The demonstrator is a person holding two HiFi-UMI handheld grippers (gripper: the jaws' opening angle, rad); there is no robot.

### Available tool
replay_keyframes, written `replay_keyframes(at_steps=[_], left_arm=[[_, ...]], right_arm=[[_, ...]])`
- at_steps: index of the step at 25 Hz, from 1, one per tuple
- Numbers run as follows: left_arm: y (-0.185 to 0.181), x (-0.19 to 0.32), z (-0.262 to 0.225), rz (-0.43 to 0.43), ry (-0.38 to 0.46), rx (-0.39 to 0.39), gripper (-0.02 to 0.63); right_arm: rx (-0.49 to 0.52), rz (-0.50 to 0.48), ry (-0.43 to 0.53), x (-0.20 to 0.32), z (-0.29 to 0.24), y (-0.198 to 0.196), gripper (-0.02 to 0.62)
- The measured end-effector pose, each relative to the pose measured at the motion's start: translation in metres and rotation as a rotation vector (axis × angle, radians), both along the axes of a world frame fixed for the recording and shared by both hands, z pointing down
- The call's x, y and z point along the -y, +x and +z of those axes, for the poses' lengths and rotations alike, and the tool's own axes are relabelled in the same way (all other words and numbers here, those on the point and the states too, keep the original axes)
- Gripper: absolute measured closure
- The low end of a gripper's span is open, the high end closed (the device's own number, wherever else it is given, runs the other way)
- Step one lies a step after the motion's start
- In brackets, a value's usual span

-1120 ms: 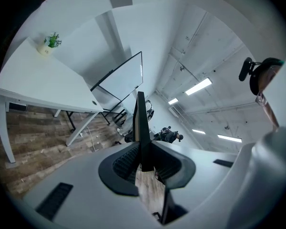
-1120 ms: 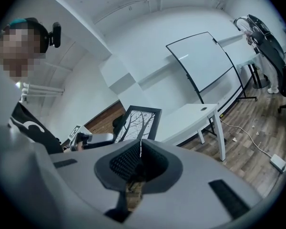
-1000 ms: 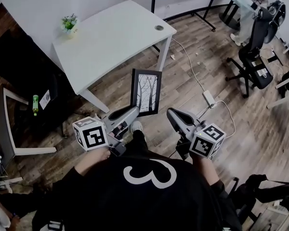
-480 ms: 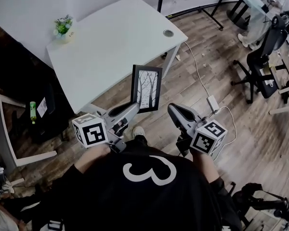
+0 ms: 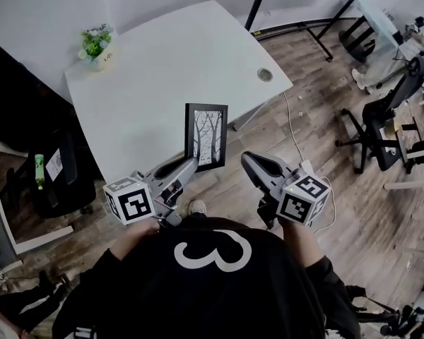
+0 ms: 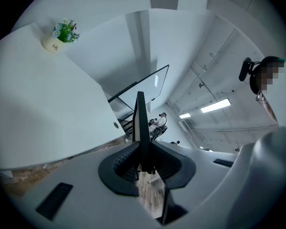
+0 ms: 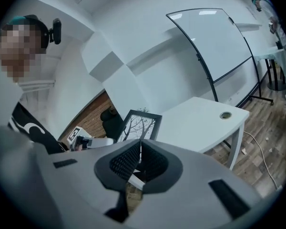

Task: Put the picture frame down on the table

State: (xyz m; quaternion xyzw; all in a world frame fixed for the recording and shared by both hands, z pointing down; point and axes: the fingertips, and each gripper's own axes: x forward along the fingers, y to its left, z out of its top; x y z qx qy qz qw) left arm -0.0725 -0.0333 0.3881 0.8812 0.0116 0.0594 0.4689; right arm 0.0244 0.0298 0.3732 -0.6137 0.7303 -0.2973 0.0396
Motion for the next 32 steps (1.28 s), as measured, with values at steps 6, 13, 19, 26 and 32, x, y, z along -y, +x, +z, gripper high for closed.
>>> replay_keyframes(at_steps=[6,13,19,26,32], left_arm=[[-0.006,0.018,-0.004,-0.044,0.014,-0.010,0.525],[-0.039,0.050,-0.016,-0.149,0.039,-0.010,0.525],[-0.055,0.063,-0.023,-0.273,0.061,0.002,0.525],[-0.073,0.078,-0.027,-0.416,0.078,0.037,0.525],[-0.062,0.088,-0.030,-0.507,0.071,0.049,0.525]], right_arm=[[0.005,-0.060,-0.001,0.026,0.003,-0.009,0.571],[0.013,-0.177,-0.002,0.064,0.001,-0.040,0.571],[0.018,-0.309,0.023,0.096,-0.005,-0.052,0.571],[0.040,-0.437,0.043,0.123,-0.005,-0.061,0.571],[0.060,-0.528,0.016,0.135,0.002,-0.050,0.570]])
